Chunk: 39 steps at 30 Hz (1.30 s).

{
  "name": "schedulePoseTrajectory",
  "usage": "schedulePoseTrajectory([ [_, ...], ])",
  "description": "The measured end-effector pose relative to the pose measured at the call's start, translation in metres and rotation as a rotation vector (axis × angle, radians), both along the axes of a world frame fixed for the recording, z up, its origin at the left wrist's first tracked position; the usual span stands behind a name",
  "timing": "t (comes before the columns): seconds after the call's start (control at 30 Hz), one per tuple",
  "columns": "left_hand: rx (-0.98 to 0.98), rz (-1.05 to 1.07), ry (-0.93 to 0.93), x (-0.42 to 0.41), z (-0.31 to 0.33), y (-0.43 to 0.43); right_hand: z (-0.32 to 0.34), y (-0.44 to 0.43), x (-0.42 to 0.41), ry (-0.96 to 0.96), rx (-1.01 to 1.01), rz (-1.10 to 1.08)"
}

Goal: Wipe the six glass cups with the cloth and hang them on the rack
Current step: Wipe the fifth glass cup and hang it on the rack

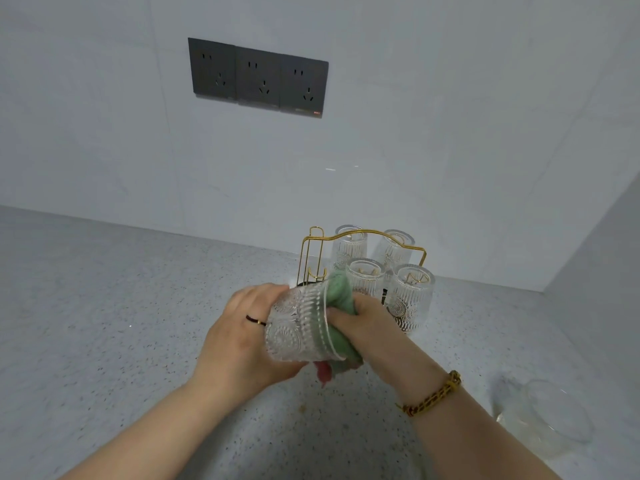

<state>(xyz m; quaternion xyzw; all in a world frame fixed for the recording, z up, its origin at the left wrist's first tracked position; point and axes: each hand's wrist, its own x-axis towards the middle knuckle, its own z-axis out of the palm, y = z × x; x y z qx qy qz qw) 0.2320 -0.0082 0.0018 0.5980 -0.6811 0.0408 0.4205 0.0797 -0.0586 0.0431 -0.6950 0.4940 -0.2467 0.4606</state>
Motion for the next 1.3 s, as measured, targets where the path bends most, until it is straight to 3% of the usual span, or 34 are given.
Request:
schedulePoseTrajectory([
  [0.1,0.091,-0.096,0.066,0.001,0.002,0.001,0.004,-0.001,-0.001,0.025,-0.068,-0.018],
  [0.23,0.530,-0.362,0.220,0.016,0.020,0.005,0.009,-0.006,-0.007,0.172,-0.309,0.016],
  [0.33,0.663,-0.463,0.249,0.023,0.023,0.002,0.014,-0.002,-0.009,0.211,-0.403,0.153],
  [0.4,0.621,-0.447,0.267,0.019,0.019,0.002,0.017,0.002,-0.009,0.258,-0.484,0.228],
  [0.47,0.505,-0.355,0.265,0.010,0.014,0.005,0.016,0.001,-0.009,0.185,-0.480,0.191],
  [0.57,0.197,-0.143,0.258,0.002,0.004,0.003,0.010,-0.002,-0.004,-0.129,-0.221,-0.039],
  [0.67,-0.078,-0.028,0.043,0.000,-0.004,-0.004,-0.001,-0.003,-0.002,-0.102,-0.017,-0.110],
  [0.73,0.011,-0.068,0.042,-0.001,-0.004,-0.004,-0.005,-0.002,-0.004,-0.031,-0.033,-0.117],
  [0.8,0.252,-0.195,0.136,0.003,0.001,-0.002,-0.002,-0.003,-0.007,0.009,-0.113,-0.112],
  [0.9,0.591,-0.393,0.249,0.013,0.009,-0.002,0.006,0.002,-0.009,0.146,-0.264,0.031],
  [0.97,0.687,-0.494,0.323,0.013,0.015,-0.001,0.007,0.005,-0.008,0.211,-0.341,0.133],
  [1.1,0.595,-0.418,0.327,0.002,0.008,0.003,0.000,0.004,-0.003,0.149,-0.366,0.040],
  [1.2,0.481,-0.283,0.310,-0.002,-0.002,0.003,-0.005,0.004,0.000,0.004,-0.240,-0.120],
  [1.3,0.313,-0.132,0.231,-0.010,-0.003,0.004,-0.009,0.004,-0.001,0.039,-0.120,-0.138],
])
